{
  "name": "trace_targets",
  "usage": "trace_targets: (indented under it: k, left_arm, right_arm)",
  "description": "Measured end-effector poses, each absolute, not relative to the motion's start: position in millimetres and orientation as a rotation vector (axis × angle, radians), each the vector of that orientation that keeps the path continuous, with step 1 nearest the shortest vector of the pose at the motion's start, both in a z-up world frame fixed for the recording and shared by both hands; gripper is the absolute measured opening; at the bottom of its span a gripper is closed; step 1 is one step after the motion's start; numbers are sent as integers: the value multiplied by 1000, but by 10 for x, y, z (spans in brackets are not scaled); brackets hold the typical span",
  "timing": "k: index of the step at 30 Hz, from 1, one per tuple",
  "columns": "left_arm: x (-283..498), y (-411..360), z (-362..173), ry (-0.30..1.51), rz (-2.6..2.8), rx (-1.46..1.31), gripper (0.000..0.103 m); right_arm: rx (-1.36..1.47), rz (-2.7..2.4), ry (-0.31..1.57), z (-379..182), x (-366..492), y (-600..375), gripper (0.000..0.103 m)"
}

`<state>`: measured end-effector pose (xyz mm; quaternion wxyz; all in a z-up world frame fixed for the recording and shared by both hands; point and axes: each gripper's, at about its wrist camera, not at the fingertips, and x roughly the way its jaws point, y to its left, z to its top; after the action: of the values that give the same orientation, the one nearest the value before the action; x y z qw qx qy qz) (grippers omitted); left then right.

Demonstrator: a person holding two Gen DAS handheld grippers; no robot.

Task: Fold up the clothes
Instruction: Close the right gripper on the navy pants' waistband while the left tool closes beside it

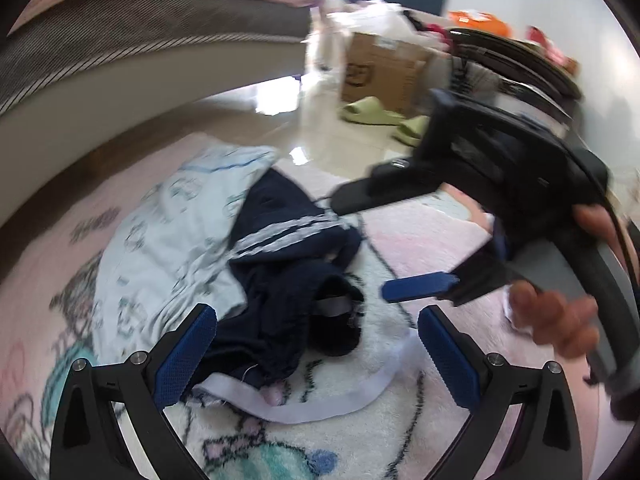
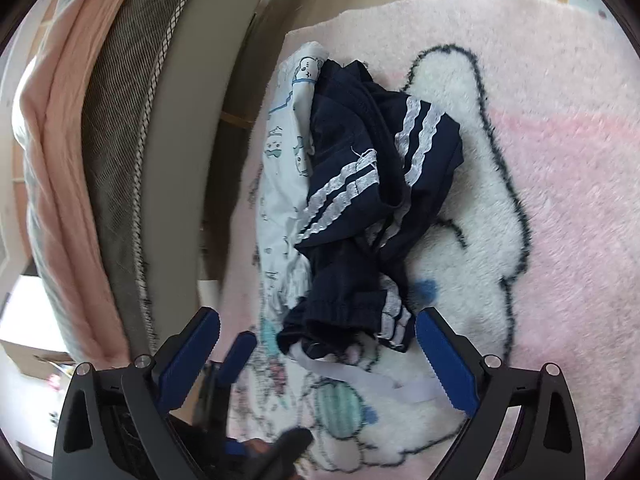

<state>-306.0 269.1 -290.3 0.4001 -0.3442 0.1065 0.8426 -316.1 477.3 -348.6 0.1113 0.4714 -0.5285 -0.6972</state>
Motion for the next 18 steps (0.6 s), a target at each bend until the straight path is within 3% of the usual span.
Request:
trace_targets:
  k: [6,13,14,15,16,18]
  left_arm:
    - [-3029,2883,-3066,478,2084,-828,102]
    - [-3011,2972,-3201,480,2053,-835,100]
    - [-3001,2979,-3201,482,2051,-825,95]
    - [-2999,3001,-3210,493,2045,-827,77]
    - [-3012,3037,-3234,515,2039,-848,67]
    - [-3019,3088,-3289,561,2048,-859,67]
  right_arm:
    - [1471,-2038,-1532,-3573,-3216,4719,98]
    - [1489,-1997,-1538,-3674,-3307,4649,93]
    - [1483,-1983,-1549,-3708,-3319,4627,92]
    - [1478,-1971,-1559,-3735,-3329,4616,90]
    - [1480,-1961,-1566,-3756,-3340,4610,87]
    - [1498,-1963,-1550,-3785,-3364,4592,83]
